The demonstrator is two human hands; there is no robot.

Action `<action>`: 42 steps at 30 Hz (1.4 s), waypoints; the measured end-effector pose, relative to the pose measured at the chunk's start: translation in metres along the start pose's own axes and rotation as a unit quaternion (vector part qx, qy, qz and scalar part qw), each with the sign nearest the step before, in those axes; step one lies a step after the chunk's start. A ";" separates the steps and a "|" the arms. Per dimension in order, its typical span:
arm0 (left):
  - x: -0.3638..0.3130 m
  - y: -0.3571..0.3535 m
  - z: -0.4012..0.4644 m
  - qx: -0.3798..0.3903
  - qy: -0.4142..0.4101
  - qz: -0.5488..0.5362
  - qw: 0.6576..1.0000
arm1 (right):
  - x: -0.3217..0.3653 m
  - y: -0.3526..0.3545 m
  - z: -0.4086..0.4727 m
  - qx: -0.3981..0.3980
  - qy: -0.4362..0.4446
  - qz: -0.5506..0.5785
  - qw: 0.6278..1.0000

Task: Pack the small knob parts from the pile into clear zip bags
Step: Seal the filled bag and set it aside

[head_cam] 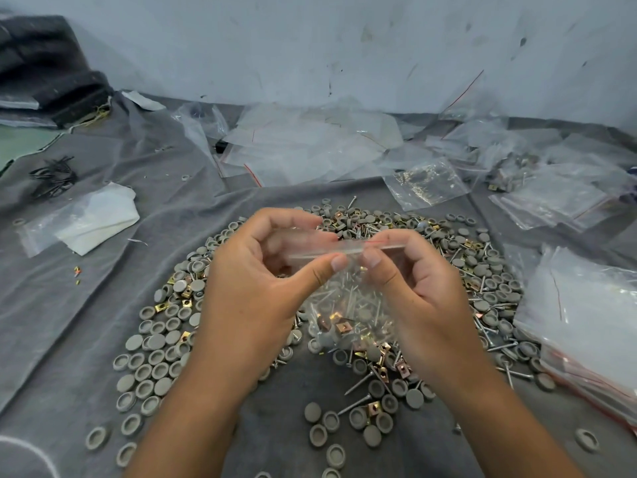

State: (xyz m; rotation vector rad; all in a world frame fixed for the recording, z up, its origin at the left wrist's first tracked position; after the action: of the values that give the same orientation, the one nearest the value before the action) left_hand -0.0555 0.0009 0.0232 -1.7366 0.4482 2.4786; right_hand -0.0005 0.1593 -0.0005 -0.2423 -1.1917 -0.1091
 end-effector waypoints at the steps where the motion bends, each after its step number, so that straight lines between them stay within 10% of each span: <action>1: 0.001 0.002 0.001 -0.011 0.004 -0.005 1.000 | 0.000 0.002 0.001 -0.010 -0.005 0.013 1.000; 42: 0.005 0.001 -0.001 0.031 -0.070 0.115 0.990 | 0.009 0.003 0.000 -0.018 0.024 0.020 0.999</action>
State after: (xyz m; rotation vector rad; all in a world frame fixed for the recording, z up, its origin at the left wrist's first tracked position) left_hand -0.0570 -0.0009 0.0187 -1.5538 0.7417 2.6849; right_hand 0.0031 0.1627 0.0076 -0.2942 -1.1375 -0.1014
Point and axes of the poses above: each hand's wrist, its own z-axis towards the middle knuckle, its own y-axis out of the back of the hand, x = y × z, the point moved 3 cm from there along z, towards the middle knuckle, and after that the axes turned 14 degrees about z, right-handed, at the moved point
